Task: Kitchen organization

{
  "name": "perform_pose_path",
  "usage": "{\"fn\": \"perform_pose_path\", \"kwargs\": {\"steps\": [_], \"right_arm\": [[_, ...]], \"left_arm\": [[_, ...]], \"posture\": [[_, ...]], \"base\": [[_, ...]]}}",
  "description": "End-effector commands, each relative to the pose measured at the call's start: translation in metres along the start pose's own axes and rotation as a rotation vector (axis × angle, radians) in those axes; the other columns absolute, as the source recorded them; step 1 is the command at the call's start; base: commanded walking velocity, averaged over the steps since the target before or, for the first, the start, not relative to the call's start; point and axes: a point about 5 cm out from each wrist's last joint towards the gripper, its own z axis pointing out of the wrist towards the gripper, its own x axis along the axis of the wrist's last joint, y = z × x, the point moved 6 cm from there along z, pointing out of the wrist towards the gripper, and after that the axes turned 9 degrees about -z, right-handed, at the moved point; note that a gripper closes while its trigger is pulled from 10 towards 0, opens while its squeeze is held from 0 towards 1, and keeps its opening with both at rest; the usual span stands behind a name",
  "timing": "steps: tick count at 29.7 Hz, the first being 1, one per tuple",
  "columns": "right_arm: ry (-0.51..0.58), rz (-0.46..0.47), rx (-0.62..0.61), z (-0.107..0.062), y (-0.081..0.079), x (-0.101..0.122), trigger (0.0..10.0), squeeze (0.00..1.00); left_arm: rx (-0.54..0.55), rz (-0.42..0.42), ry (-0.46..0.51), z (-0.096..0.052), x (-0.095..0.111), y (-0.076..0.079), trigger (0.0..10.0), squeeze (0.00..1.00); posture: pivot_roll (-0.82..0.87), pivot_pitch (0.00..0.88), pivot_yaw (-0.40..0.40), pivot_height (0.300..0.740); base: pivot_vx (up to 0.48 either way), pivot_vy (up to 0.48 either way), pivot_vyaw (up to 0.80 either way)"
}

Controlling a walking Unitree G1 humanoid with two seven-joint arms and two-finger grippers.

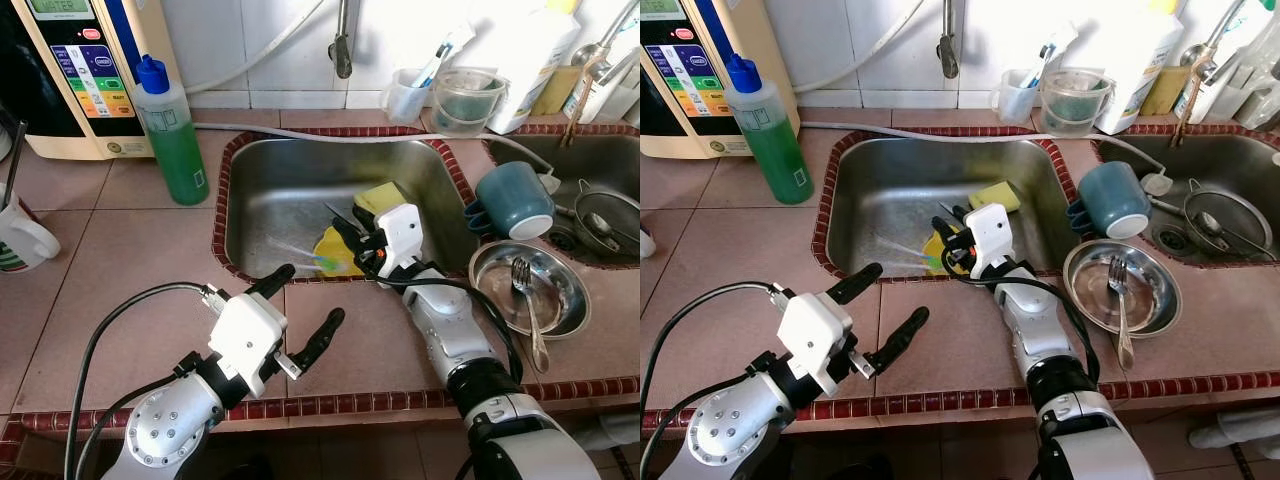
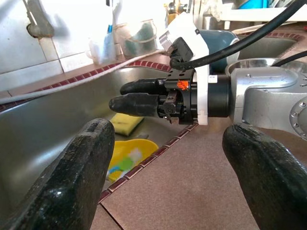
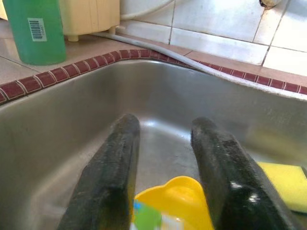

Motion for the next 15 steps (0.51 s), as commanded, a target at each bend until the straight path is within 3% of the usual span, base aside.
{"fn": "perform_pose_path", "kwargs": {"steps": [1, 8, 15], "right_arm": [[0.010, -0.001, -0.004, 0.001, 0.004, 0.004, 10.0, 1.00], [0.029, -0.010, -0.022, 0.004, 0.009, 0.011, 10.0, 1.00], [0.068, -0.043, -0.100, 0.006, 0.026, 0.024, 10.0, 1.00]], "left_arm": [[-0.027, -0.007, 0.002, 0.000, 0.002, 0.005, 10.0, 0.00], [-0.020, 0.003, 0.003, 0.002, 0.002, 0.001, 10.0, 0.00], [0.024, 0.020, 0.010, 0.007, 0.000, -0.015, 10.0, 0.00]], "posture": [[-0.07, 0.195, -0.008, 0.740], [-0.07, 0.185, -0.012, 0.740], [-0.07, 0.158, -0.023, 0.740]], "base": [[0.000, 0.000, 0.00], [0.000, 0.000, 0.00], [0.000, 0.000, 0.00]]}}
